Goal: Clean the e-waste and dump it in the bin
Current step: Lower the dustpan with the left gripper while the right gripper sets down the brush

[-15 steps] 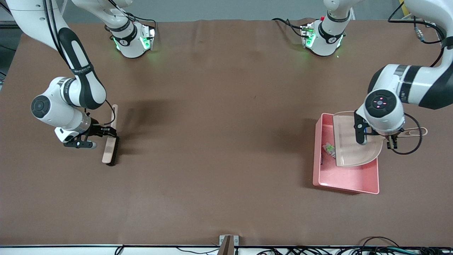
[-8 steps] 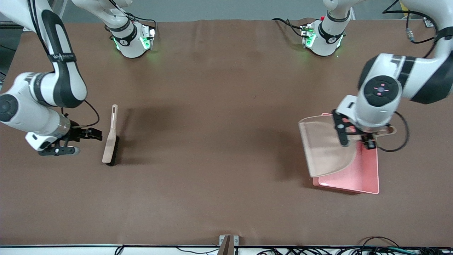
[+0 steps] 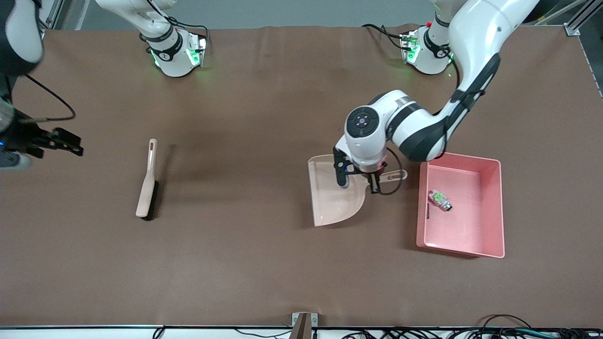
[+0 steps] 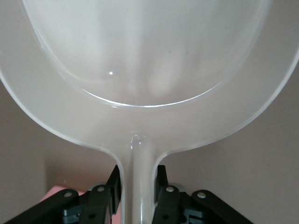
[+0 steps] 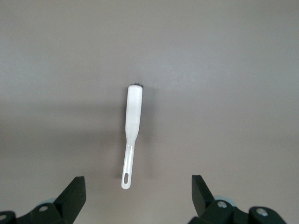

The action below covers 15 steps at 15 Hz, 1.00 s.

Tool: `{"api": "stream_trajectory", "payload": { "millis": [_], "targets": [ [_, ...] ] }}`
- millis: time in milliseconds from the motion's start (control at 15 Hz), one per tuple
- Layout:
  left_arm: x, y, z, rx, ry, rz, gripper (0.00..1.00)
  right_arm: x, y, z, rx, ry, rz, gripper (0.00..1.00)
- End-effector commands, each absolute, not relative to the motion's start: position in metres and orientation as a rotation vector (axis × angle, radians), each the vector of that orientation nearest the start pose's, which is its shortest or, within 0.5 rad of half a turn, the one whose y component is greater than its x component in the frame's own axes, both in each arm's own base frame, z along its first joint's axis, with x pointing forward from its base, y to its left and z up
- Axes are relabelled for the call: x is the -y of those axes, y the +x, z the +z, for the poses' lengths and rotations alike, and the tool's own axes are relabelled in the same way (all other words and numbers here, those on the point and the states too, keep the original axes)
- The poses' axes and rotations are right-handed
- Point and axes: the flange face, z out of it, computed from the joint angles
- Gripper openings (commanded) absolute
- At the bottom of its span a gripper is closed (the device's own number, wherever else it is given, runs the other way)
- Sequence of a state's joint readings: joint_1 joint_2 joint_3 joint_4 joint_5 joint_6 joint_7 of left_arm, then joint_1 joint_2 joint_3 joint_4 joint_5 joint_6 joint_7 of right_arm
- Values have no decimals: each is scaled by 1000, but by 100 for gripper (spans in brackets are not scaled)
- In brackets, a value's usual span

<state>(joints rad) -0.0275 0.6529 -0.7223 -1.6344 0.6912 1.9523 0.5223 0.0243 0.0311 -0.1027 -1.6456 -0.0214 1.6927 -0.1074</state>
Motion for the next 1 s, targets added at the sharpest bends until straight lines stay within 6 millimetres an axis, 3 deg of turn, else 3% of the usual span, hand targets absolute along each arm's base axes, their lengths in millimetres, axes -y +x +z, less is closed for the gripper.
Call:
{"api": "stream_trajectory", "payload": {
  "millis": [0, 133, 400, 733, 800, 867, 933],
  "targets": [
    [379, 563, 285, -2034, -2107, 141, 0, 46, 554, 611, -67, -3181, -48, 100],
    [383, 560, 271, -2067, -2019, 151, 0, 40, 555, 626, -236, -3164, -85, 100],
    [396, 551, 256, -2117, -1910, 159, 0, 36, 552, 660, -227, -3155, -112, 100],
    [372, 568, 246, -2131, -1850, 162, 2, 49, 551, 659, -266, -3154, -112, 100],
    [372, 569, 246, -2133, -1849, 160, 12, 50, 551, 659, -268, -3152, -112, 100],
    [373, 567, 244, -2137, -1847, 161, 37, 50, 551, 659, -268, -3151, -112, 100],
    [378, 564, 244, -2141, -1846, 151, 99, 51, 551, 658, -270, -3151, -102, 100]
  ]
}}
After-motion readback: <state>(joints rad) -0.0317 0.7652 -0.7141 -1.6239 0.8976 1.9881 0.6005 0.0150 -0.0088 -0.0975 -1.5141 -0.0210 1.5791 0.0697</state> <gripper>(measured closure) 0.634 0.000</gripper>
